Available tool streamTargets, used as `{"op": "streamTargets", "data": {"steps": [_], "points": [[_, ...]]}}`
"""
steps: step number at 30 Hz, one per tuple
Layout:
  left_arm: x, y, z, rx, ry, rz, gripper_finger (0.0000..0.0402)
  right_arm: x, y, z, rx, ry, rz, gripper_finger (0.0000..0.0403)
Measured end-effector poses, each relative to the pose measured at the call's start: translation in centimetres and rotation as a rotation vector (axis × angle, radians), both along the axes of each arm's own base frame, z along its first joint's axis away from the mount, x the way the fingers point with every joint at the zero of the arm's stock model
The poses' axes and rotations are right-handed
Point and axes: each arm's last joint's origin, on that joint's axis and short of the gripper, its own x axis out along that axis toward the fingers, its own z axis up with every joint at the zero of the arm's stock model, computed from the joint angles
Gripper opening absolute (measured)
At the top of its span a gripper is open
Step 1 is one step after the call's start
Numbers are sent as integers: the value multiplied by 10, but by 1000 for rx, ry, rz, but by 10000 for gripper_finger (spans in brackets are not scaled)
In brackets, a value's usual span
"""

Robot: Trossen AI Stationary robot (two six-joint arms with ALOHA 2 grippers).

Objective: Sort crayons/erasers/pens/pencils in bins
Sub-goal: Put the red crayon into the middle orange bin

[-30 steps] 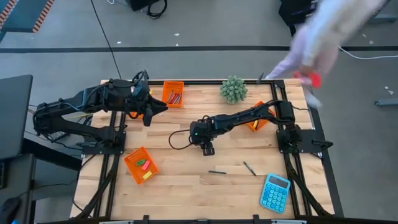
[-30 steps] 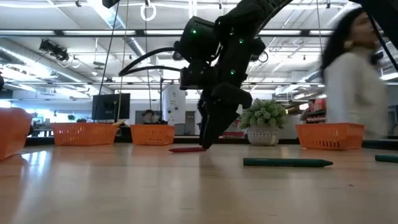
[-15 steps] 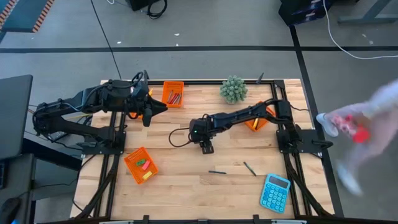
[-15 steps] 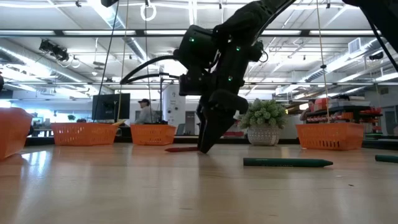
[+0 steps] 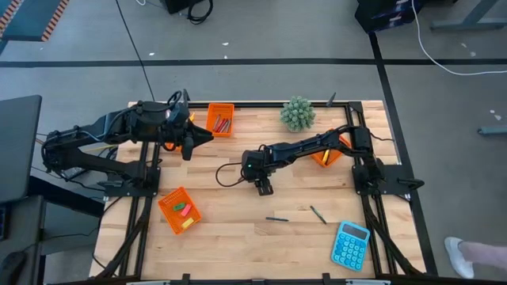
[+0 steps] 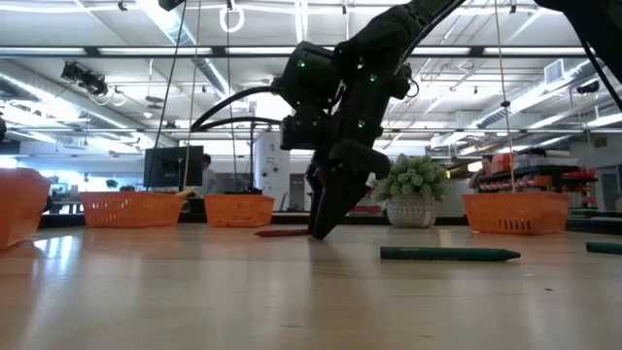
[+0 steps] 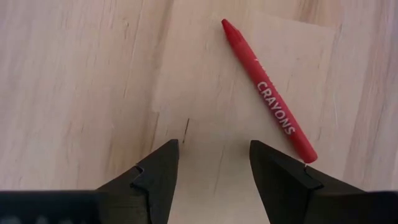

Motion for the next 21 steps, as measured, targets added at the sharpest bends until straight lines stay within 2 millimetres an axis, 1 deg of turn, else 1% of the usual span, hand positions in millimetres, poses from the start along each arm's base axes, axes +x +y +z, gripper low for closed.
{"op": "streamTargets", "data": {"steps": [8, 13, 16, 21], "points": [[0, 0, 0, -12, -3, 5, 100, 1, -7, 0, -5, -22, 22, 206], [0, 0, 0, -13, -4, 5, 100, 2, -9, 12, -33, -10, 6, 206], [0, 0, 0, -7, -3, 3, 101, 7, -10, 22, -37, -52, 9, 206], [0, 0, 0, -7, -3, 3, 99, 9, -11, 22, -47, -80, 42, 206]]}}
